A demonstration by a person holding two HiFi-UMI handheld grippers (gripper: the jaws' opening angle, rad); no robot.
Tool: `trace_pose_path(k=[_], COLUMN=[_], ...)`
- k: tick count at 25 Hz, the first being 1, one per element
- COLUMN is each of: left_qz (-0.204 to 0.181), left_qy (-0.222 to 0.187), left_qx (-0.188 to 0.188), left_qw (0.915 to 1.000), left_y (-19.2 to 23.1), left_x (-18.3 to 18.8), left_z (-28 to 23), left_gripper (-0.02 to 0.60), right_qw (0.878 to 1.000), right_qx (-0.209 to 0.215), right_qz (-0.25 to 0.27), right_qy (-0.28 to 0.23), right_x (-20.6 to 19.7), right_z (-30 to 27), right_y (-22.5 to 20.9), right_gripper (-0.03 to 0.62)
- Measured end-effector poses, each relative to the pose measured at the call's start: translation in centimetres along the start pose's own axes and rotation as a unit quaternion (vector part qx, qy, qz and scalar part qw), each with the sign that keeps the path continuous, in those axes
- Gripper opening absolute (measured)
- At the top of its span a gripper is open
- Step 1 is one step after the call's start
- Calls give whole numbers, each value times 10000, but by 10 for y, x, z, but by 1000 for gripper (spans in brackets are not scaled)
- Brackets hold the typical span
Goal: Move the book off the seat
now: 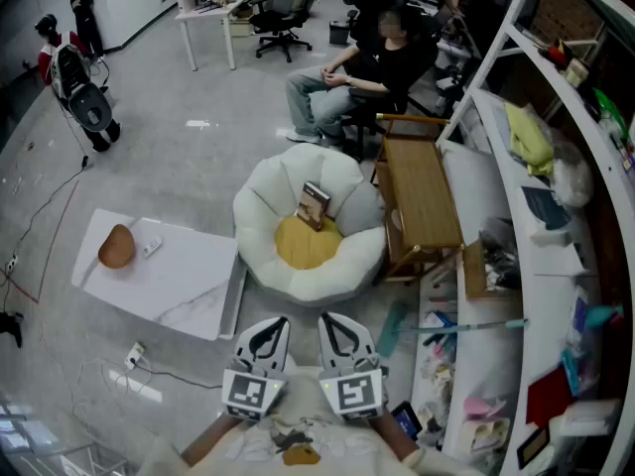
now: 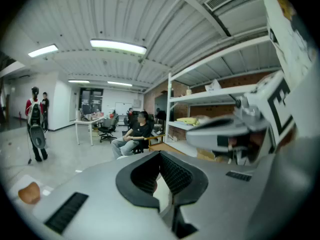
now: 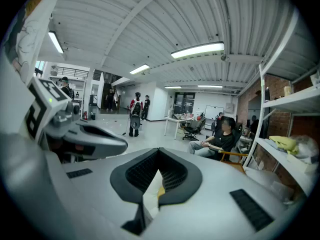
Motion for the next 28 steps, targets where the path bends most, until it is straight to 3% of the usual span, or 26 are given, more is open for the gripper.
trace_pose_path(k=[2, 6, 10, 18, 28], left_qz=[296, 103, 13, 38, 440], left_qy=[-357, -803, -635, -427, -446], left_qx=[-53, 131, 11, -141, -341], left_qw=[9989, 9966, 9980, 9990, 9975], left_y=[13, 22, 12, 14, 18], left_x=[18, 38, 27, 18, 8], left_z=[-1, -18, -26, -27, -27], left_gripper=[11, 11, 12, 12, 11], right_qw=[9993, 9973, 9962, 9973, 9985], right_qx=[-225, -358, -252, -311, -383], right_qz=[-285, -462, -580, -526, -367], right_qy=[-131, -454, -599, -408, -99], right_x=[-6, -5, -6, -9, -13], right_z=[-7, -24, -29, -29, -29], right_y=[-1, -5, -1, 1, 7], right_gripper=[9, 9, 9, 9, 9])
Point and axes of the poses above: the fingertips, and each gripper's own axes: z backward along the fingers, y to its left, x out of its top, the point moved 6 cm from there along z, backward along the fingers, and after that the axes turned 1 degree about -z, right-handed, at the moved point
